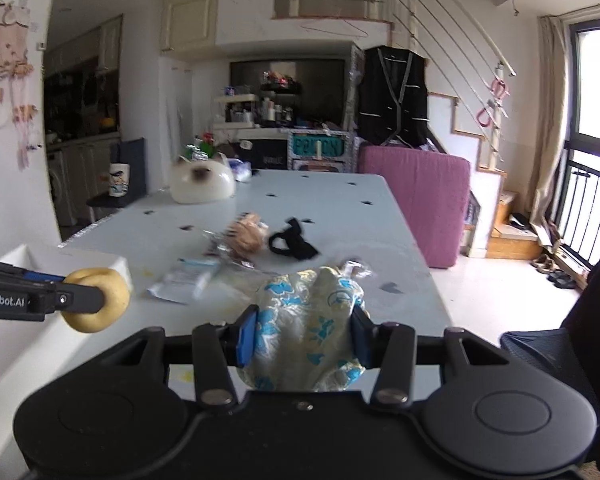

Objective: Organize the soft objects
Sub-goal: 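Carry the yellow ball and floral pouch together over the white box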

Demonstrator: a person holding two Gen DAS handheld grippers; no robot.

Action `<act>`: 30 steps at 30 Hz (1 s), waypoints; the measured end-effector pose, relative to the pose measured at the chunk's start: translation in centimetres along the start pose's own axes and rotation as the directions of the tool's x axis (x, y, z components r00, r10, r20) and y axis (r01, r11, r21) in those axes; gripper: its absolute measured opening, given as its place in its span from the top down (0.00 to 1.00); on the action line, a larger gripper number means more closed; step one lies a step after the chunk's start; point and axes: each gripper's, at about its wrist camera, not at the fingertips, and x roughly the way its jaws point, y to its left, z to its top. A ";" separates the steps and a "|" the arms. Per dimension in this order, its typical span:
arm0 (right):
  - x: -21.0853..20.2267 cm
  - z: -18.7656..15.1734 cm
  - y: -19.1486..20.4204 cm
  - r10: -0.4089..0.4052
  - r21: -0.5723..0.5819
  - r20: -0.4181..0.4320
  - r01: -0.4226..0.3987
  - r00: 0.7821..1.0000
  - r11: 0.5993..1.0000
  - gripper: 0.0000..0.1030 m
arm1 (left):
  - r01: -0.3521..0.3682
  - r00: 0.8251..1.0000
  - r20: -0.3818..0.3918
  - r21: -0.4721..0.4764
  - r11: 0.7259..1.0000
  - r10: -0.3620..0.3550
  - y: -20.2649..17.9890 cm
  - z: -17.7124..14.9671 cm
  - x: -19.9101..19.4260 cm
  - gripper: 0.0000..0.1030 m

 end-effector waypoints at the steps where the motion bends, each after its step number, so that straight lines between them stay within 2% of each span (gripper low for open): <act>1: -0.2 0.1 0.6 0.013 -0.002 0.003 -0.013 1.000 1.000 0.53 | -0.008 1.000 0.005 -0.004 1.000 0.008 0.5 0.0 -0.6 0.67; 11: -0.9 0.8 7.4 0.147 -0.040 0.011 -0.146 0.989 0.988 0.53 | -0.107 0.994 0.013 -0.051 0.993 0.108 7.0 -1.1 -5.2 0.67; 18: -1.2 0.7 11.7 0.276 -0.055 -0.012 -0.276 0.961 0.960 0.53 | -0.156 0.987 -0.036 -0.082 0.984 0.154 11.1 -3.2 -7.2 0.67; 23: -1.1 0.3 14.7 0.404 -0.063 -0.072 -0.408 0.912 0.911 0.53 | -0.159 0.982 -0.124 -0.130 0.979 0.143 14.0 -5.4 -7.8 0.67; 30: -0.7 -0.6 19.1 0.546 -0.094 -0.186 -0.568 0.817 0.818 0.53 | -0.164 0.972 -0.197 -0.160 0.973 0.131 16.2 -7.7 -8.7 0.67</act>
